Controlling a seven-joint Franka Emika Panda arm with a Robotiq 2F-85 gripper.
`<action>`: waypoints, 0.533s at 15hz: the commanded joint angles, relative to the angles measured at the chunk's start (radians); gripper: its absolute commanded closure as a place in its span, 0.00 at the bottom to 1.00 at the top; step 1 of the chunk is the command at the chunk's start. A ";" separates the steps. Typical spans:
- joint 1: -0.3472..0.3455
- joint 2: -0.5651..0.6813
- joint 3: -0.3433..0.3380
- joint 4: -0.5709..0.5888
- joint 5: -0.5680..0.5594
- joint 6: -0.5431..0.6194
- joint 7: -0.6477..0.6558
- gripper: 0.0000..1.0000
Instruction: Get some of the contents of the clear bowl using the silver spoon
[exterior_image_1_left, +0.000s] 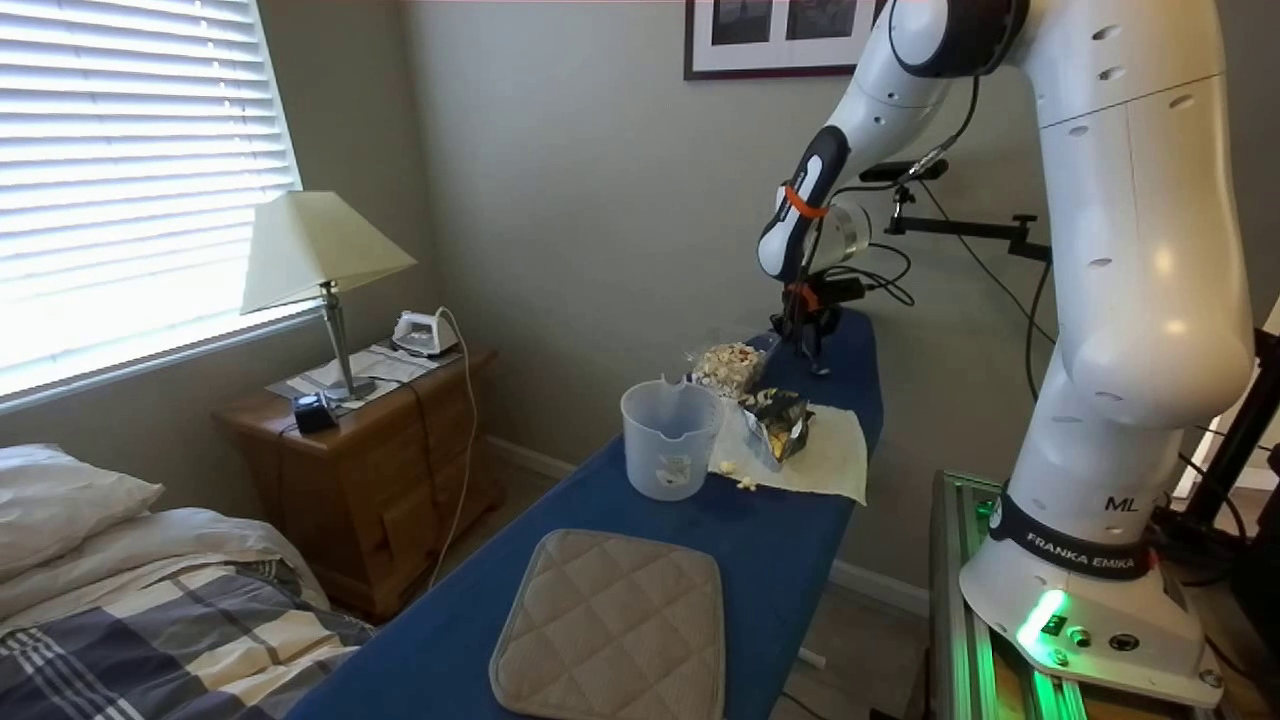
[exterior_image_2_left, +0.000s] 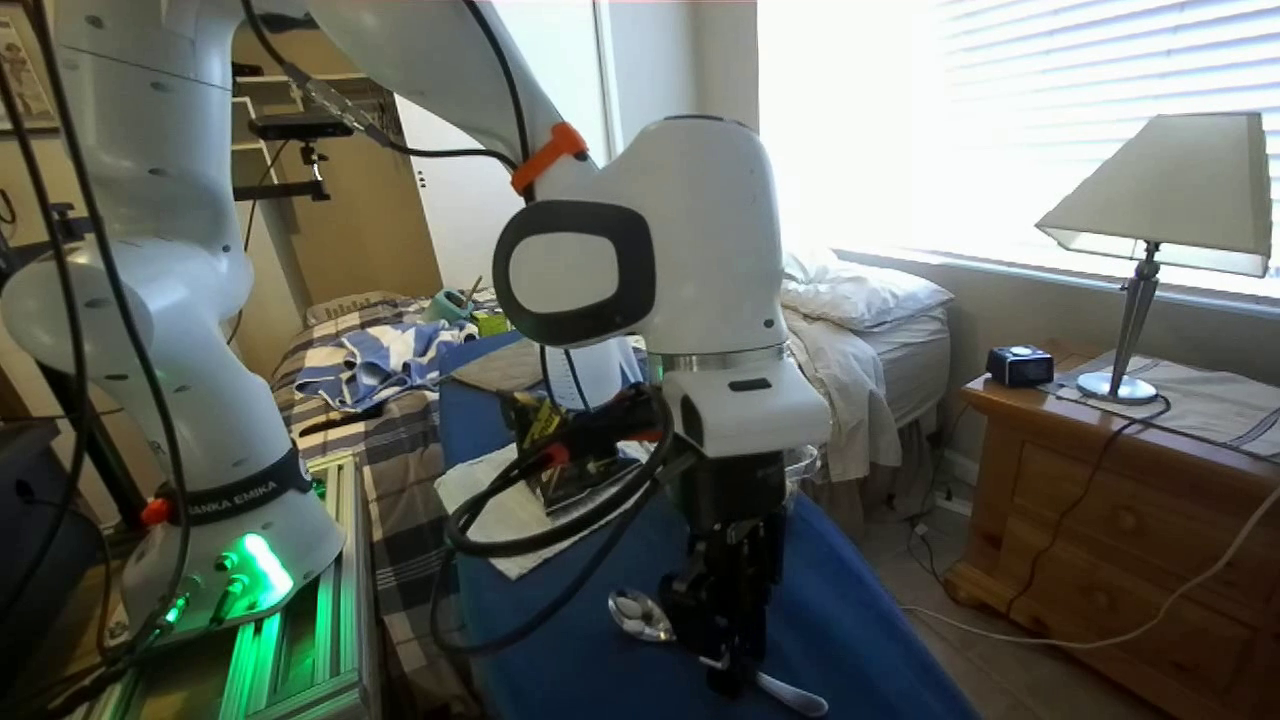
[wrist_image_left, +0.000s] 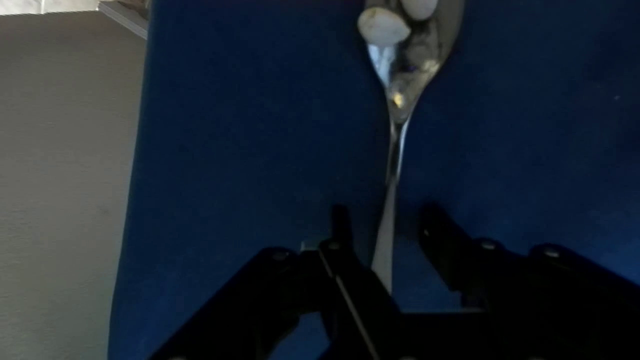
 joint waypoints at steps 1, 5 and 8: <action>-0.021 -0.022 0.019 0.016 -0.025 -0.016 -0.007 0.24; -0.001 -0.079 0.004 0.018 -0.056 -0.084 0.009 0.01; -0.001 -0.153 0.013 0.031 -0.082 -0.204 0.014 0.00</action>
